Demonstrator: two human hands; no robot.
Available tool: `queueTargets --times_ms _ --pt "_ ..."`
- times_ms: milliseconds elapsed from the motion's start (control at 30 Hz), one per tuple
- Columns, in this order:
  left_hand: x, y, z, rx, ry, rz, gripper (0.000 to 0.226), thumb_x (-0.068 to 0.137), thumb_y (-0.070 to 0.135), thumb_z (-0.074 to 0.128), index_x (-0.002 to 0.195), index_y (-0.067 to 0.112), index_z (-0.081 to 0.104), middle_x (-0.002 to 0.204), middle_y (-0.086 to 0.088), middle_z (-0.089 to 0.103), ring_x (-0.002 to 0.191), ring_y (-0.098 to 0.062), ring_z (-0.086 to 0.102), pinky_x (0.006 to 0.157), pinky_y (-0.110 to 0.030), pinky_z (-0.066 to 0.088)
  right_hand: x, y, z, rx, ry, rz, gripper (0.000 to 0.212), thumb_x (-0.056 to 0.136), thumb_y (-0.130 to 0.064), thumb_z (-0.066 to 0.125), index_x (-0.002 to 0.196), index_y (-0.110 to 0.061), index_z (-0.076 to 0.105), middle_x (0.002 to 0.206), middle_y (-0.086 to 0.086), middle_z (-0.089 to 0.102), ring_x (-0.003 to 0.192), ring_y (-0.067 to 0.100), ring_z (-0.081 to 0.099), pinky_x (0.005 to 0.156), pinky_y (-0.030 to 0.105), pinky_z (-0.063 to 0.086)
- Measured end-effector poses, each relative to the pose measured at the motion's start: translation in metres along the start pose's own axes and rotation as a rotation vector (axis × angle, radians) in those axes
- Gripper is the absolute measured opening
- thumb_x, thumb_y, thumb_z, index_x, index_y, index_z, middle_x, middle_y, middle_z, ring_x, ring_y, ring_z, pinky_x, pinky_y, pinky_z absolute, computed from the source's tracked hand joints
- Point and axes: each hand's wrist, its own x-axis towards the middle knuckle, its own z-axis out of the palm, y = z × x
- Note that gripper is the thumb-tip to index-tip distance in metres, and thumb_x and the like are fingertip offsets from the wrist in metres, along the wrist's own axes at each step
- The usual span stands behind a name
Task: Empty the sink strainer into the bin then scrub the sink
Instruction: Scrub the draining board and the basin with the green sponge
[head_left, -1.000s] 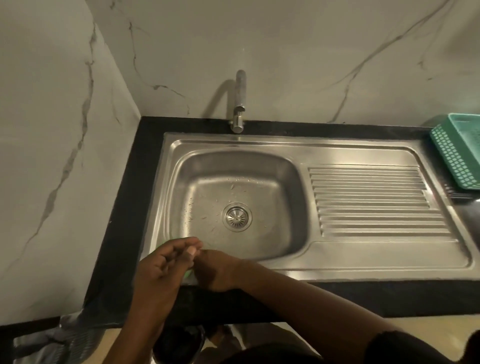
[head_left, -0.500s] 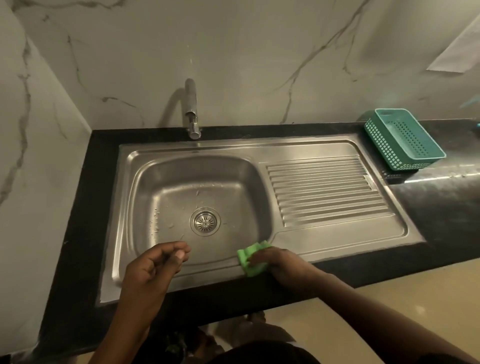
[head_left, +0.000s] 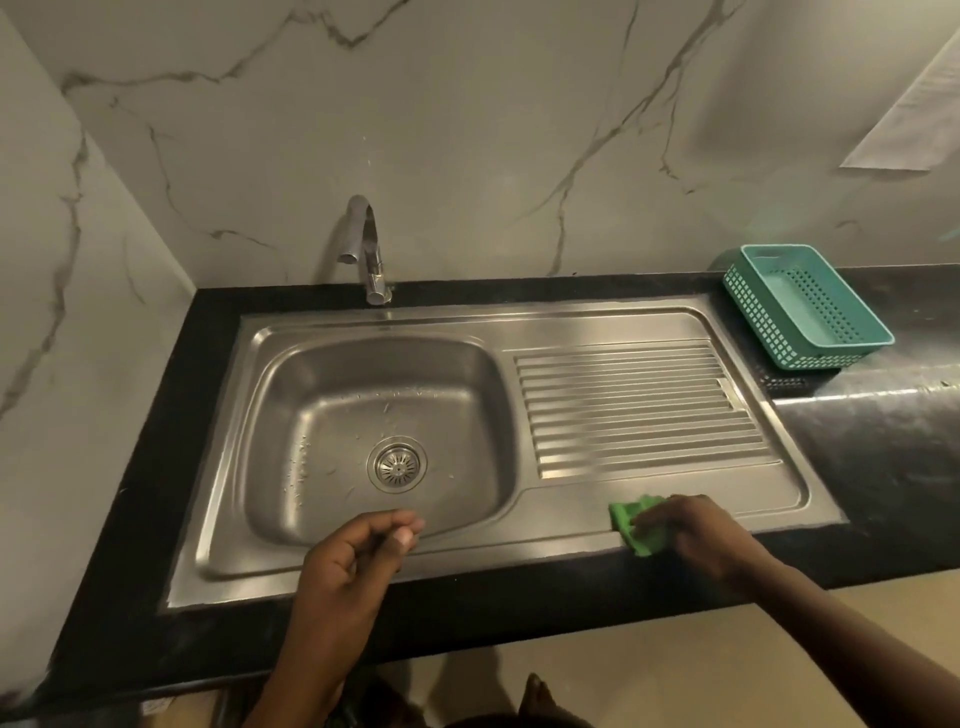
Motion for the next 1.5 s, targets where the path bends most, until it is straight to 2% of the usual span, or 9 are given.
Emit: queueTargets --times_ms 100,233,433,567,767,1000,1233,1333,1500 --pt "-0.007 -0.004 0.031 0.007 0.009 -0.010 0.024 0.098 0.020 0.069 0.105 0.040 0.080 0.108 0.005 0.084 0.106 -0.011 0.078 0.096 -0.039 0.059 -0.003 0.003 -0.018 0.201 0.123 0.022 0.043 0.089 0.013 0.057 0.103 -0.020 0.082 0.113 0.002 0.078 0.110 0.023 0.069 0.100 0.042 0.053" --pt "-0.013 -0.010 0.076 0.035 -0.001 -0.025 0.026 0.096 0.019 0.073 0.106 0.042 0.080 0.110 0.007 0.083 0.109 -0.010 0.076 0.100 -0.045 0.060 -0.012 -0.027 -0.026 0.958 0.215 0.051 0.046 0.084 0.026 0.045 0.098 0.000 0.081 0.098 0.021 0.078 0.089 0.047 0.068 0.082 0.055 0.057" --pt "-0.016 -0.016 0.132 0.079 -0.048 -0.063 0.060 0.080 0.038 0.081 0.136 0.047 0.064 0.133 0.017 0.070 0.118 -0.012 0.072 0.097 -0.028 0.059 -0.030 -0.070 -0.010 1.717 -0.304 0.123 0.044 0.095 -0.003 0.044 0.132 0.006 0.065 0.128 0.033 0.067 0.110 0.046 0.066 0.095 0.054 0.057" --pt "-0.015 -0.019 0.151 0.090 -0.025 -0.100 0.053 0.088 0.025 0.083 0.138 0.031 0.064 0.131 0.013 0.072 0.122 -0.002 0.068 0.100 -0.023 0.056 -0.042 -0.072 0.006 1.697 -0.520 0.097 0.051 0.107 -0.038 0.045 0.138 -0.002 0.065 0.140 0.032 0.061 0.128 0.048 0.059 0.108 0.056 0.050" --pt "-0.004 -0.023 0.155 0.057 -0.011 -0.125 0.040 0.072 0.028 0.085 0.111 0.021 0.077 0.106 0.000 0.084 0.104 -0.020 0.079 0.087 -0.033 0.063 -0.038 -0.054 0.008 1.501 -0.405 0.052 0.067 0.082 -0.003 0.083 0.141 0.000 0.052 0.134 0.028 0.065 0.122 0.051 0.064 0.095 0.055 0.060" --pt "0.037 0.009 0.168 0.067 -0.149 -0.059 0.034 0.085 0.016 0.084 0.108 0.041 0.079 0.110 0.002 0.082 0.100 -0.017 0.078 0.076 -0.025 0.062 -0.026 -0.033 -0.002 1.409 -0.152 0.092 0.062 0.091 -0.073 0.054 0.142 -0.037 0.058 0.143 -0.010 0.065 0.132 0.014 0.062 0.112 0.052 0.046" --pt "0.071 0.051 0.186 0.194 -0.301 0.020 0.033 0.075 0.027 0.076 0.104 0.043 0.079 0.100 0.007 0.082 0.090 -0.013 0.077 0.073 -0.027 0.059 -0.014 -0.036 -0.015 1.065 0.062 -0.109 0.076 0.078 -0.047 0.088 0.143 -0.059 0.050 0.147 -0.040 0.047 0.140 -0.014 0.038 0.112 0.025 0.038" --pt "0.078 0.070 0.194 0.318 -0.470 0.069 0.033 0.078 0.025 0.070 0.104 0.044 0.078 0.103 0.011 0.079 0.088 -0.008 0.075 0.073 -0.030 0.060 -0.012 -0.035 -0.031 0.845 0.161 -0.172 0.068 0.081 -0.034 0.088 0.139 -0.051 0.057 0.157 -0.034 0.039 0.140 -0.016 0.036 0.112 0.019 0.033" --pt "0.092 0.098 0.212 0.400 -0.657 0.223 0.041 0.084 0.023 0.073 0.118 0.047 0.072 0.111 0.008 0.076 0.104 -0.013 0.074 0.088 -0.032 0.063 -0.017 -0.019 -0.061 0.825 0.119 -0.248 0.027 0.090 -0.028 0.081 0.113 -0.015 0.075 0.112 0.005 0.077 0.106 0.021 0.074 0.096 0.056 0.057"
